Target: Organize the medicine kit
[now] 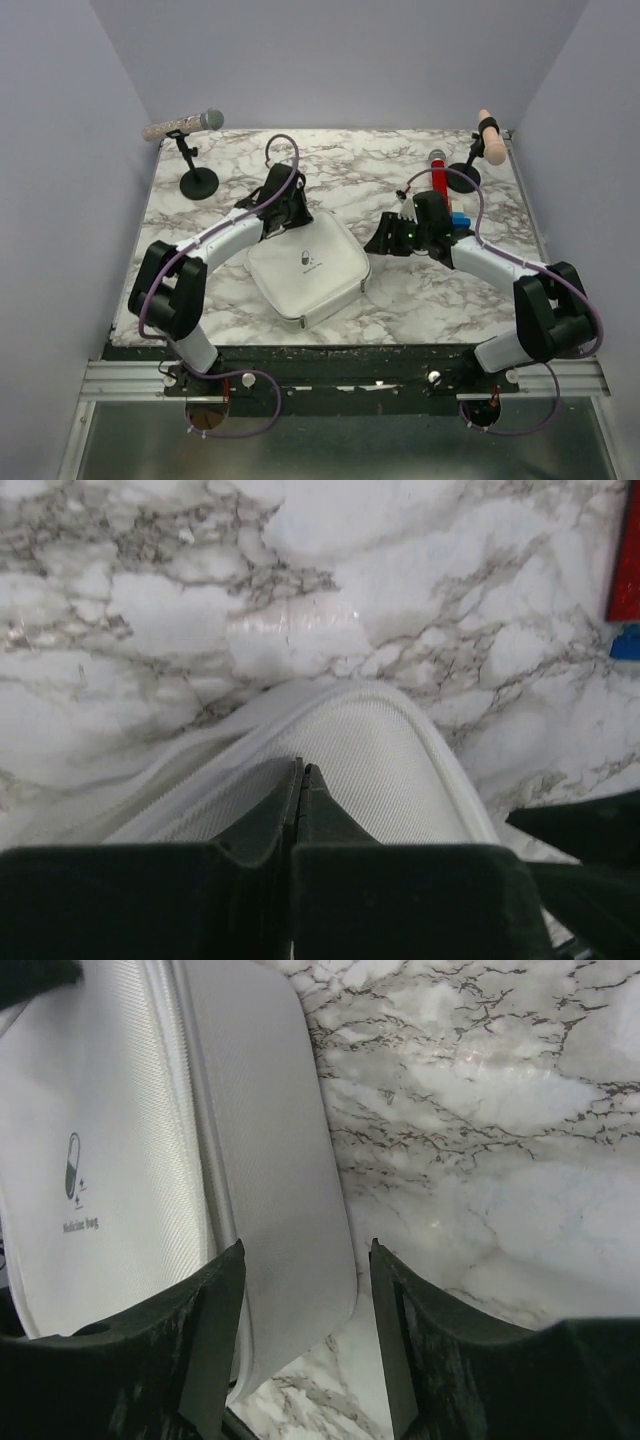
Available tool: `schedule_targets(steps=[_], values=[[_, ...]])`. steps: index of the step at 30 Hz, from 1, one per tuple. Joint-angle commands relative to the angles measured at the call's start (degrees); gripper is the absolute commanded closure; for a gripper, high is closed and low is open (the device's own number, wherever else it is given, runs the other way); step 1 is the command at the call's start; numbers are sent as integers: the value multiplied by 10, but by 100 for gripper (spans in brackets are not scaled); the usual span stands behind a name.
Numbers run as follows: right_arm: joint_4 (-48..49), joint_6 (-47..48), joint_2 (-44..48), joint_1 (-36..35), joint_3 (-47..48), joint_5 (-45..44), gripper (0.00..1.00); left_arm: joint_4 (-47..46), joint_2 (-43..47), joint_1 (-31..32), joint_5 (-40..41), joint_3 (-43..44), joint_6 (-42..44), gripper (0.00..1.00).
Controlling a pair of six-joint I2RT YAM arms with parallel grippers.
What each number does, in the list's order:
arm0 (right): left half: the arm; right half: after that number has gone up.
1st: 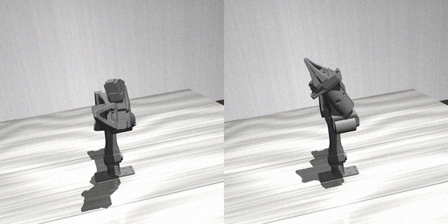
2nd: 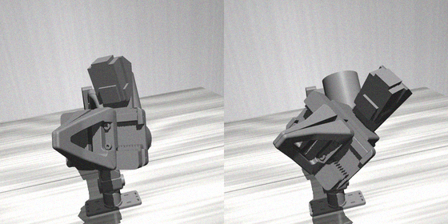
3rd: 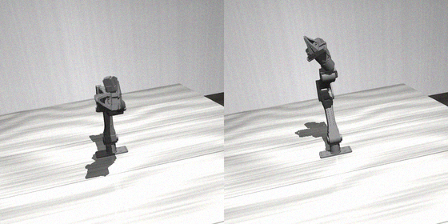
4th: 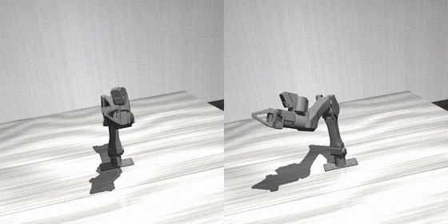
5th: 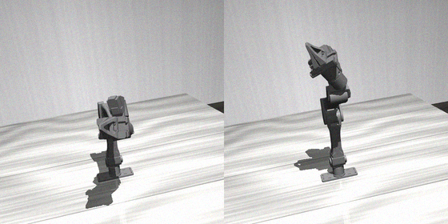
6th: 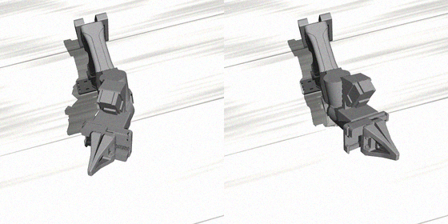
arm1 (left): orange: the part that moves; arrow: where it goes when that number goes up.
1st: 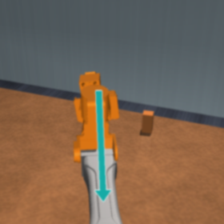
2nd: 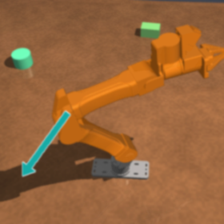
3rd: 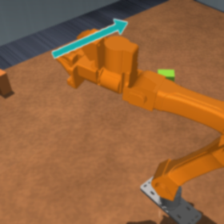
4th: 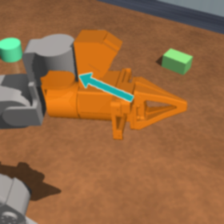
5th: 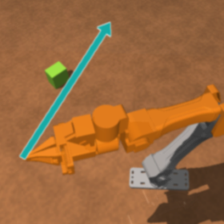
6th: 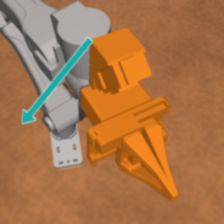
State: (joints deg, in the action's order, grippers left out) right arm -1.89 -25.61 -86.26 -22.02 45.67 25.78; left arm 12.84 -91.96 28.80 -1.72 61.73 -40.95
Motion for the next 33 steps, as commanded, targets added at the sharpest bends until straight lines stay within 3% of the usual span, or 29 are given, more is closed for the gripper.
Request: schedule_targets(steps=[1, 4, 5, 7, 8, 9, 11, 14, 18, 24, 31, 33], values=[[-47, -23, 68, -7, 0, -82, 36, 17, -29, -30, 41, 87, 42, 100], [-61, -17, 91, -7, 25, -95, 32, 60, 40, -37, 104, 98, 61, 100], [-59, -13, 93, -7, 33, -85, 31, 76, 67, -37, 126, 89, 62, 94], [-47, -3, 80, -7, 46, -45, 29, 101, 136, -37, 160, 46, 47, 54], [-45, -2, 66, -7, 57, -23, 29, 115, 177, -37, 174, 18, 25, 42], [-45, 0, 50, -8, 66, -9, 29, 122, 222, -37, 181, -20, -2, 33], [-41, 0, 23, -11, 79, 17, 30, 133, 303, -37, 187, -95, -55, 23], [-45, 11, -6, -18, 93, 36, 32, 164, 414, -35, 190, -186, -119, 20], [-56, 28, -29, -30, 100, 57, 36, 182, 508, -35, 188, -250, -143, 23], [-75, 40, -52, -38, 104, 61, 48, 170, 527, -36, 167, -282, -156, 24], [-94, 11, -44, -36, 94, -33, 98, 130, 497, -36, 138, -295, -154, 25], [-94, -5, -30, -31, 84, -74, 99, 121, 491, -36, 137, -291, -149, 25]])
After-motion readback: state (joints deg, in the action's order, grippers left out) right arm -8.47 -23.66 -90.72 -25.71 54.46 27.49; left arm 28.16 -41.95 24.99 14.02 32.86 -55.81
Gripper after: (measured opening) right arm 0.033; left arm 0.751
